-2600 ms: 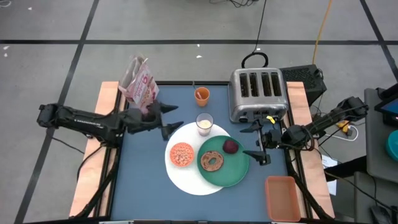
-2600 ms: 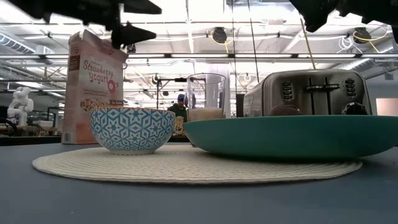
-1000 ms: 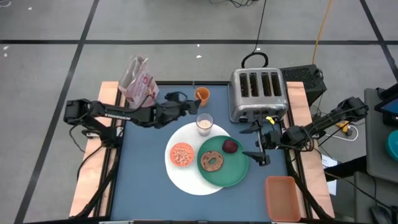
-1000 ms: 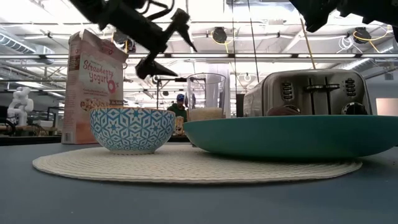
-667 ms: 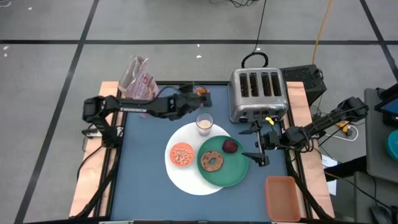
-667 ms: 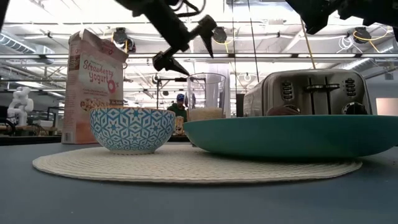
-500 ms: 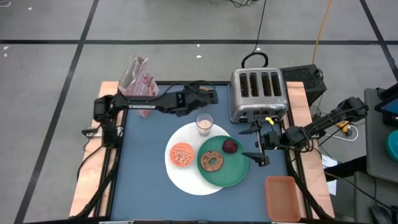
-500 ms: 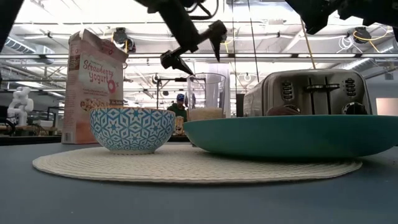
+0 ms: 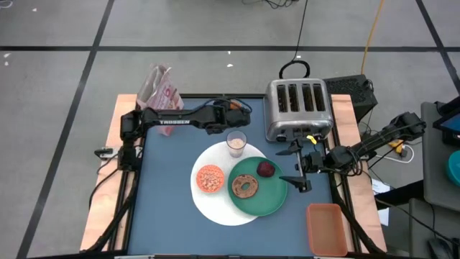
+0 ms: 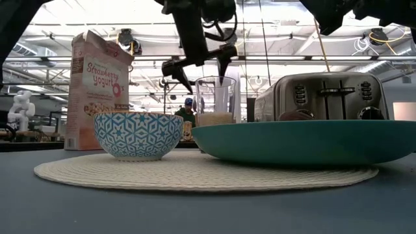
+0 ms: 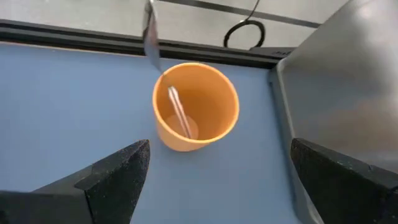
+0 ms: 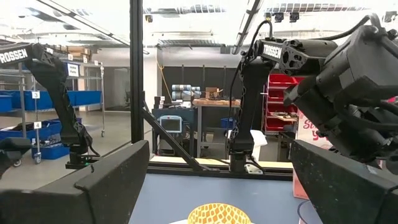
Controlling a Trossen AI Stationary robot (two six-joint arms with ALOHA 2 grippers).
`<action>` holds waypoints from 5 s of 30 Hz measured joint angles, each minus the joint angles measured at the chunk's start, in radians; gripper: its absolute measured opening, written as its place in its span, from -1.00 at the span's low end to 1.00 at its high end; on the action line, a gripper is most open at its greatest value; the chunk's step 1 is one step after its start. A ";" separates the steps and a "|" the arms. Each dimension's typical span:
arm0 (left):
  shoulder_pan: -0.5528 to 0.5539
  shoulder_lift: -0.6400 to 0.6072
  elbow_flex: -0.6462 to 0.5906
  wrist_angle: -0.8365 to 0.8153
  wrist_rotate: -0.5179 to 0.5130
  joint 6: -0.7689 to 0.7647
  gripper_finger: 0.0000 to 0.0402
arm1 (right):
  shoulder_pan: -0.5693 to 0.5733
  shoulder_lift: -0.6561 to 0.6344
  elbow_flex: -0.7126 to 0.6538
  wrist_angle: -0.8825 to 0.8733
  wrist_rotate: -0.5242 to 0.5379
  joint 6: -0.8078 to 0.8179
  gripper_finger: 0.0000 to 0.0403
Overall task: Arrange a breakfast setting
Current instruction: Put the blue patterned spoon to the left of the white tablemat
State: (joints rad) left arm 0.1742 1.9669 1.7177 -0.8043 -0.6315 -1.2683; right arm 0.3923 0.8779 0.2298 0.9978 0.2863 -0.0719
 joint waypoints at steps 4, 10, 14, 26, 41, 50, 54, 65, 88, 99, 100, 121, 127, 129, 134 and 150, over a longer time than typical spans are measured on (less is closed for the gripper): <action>0.017 0.010 0.001 -0.003 -0.002 0.003 0.94 | 0.000 0.000 0.000 0.000 0.000 0.000 0.91; 0.053 0.039 -0.001 -0.008 0.001 0.002 0.94 | 0.000 0.000 0.000 0.000 0.000 0.000 0.91; 0.075 0.039 -0.001 -0.008 0.002 0.002 0.94 | 0.000 0.000 0.000 0.000 0.000 0.000 0.91; 0.133 0.076 -0.001 0.000 0.002 0.009 0.94 | 0.000 0.000 0.000 -0.001 -0.001 0.000 0.91; 0.186 0.104 -0.001 0.065 0.002 0.029 0.94 | 0.000 0.000 0.000 -0.001 0.000 0.000 0.91; 0.197 0.104 -0.001 0.062 0.003 0.029 0.94 | 0.000 0.000 0.000 -0.001 0.000 0.000 0.91; 0.198 0.104 -0.001 0.062 0.003 0.030 0.94 | 0.000 0.000 0.000 -0.001 0.000 0.000 0.91; 0.197 0.104 -0.001 0.062 0.003 0.034 0.62 | 0.000 0.000 0.000 -0.001 0.000 0.000 0.91; 0.184 0.146 -0.002 0.105 0.008 0.015 0.36 | 0.000 0.000 0.000 -0.006 0.000 -0.001 0.91; 0.188 0.144 -0.001 0.149 -0.010 0.024 0.36 | 0.000 0.000 0.000 -0.008 0.000 -0.028 0.91; 0.188 0.144 -0.001 0.146 -0.010 0.024 0.36 | 0.000 0.000 0.000 -0.008 0.000 -0.027 0.91; 0.188 0.144 -0.001 0.141 -0.010 0.016 -0.02 | 0.000 0.000 0.000 -0.008 0.000 -0.023 0.91; 0.188 0.144 -0.001 0.141 -0.009 0.016 -0.25 | 0.000 0.000 0.000 -0.008 0.000 -0.023 0.91; 0.188 0.144 -0.001 0.142 -0.009 0.016 -0.29 | 0.000 0.000 0.000 -0.008 0.000 -0.023 0.91; 0.188 0.144 -0.001 0.142 -0.009 0.016 -0.34 | 0.000 0.000 0.000 -0.008 0.000 -0.023 0.91; 0.186 0.144 -0.001 0.142 -0.008 0.014 -0.55 | 0.000 0.000 0.000 -0.008 0.000 -0.023 0.91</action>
State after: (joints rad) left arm 0.3603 2.1105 1.7164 -0.6624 -0.6399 -1.2541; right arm 0.3923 0.8779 0.2295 0.9897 0.2859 -0.0944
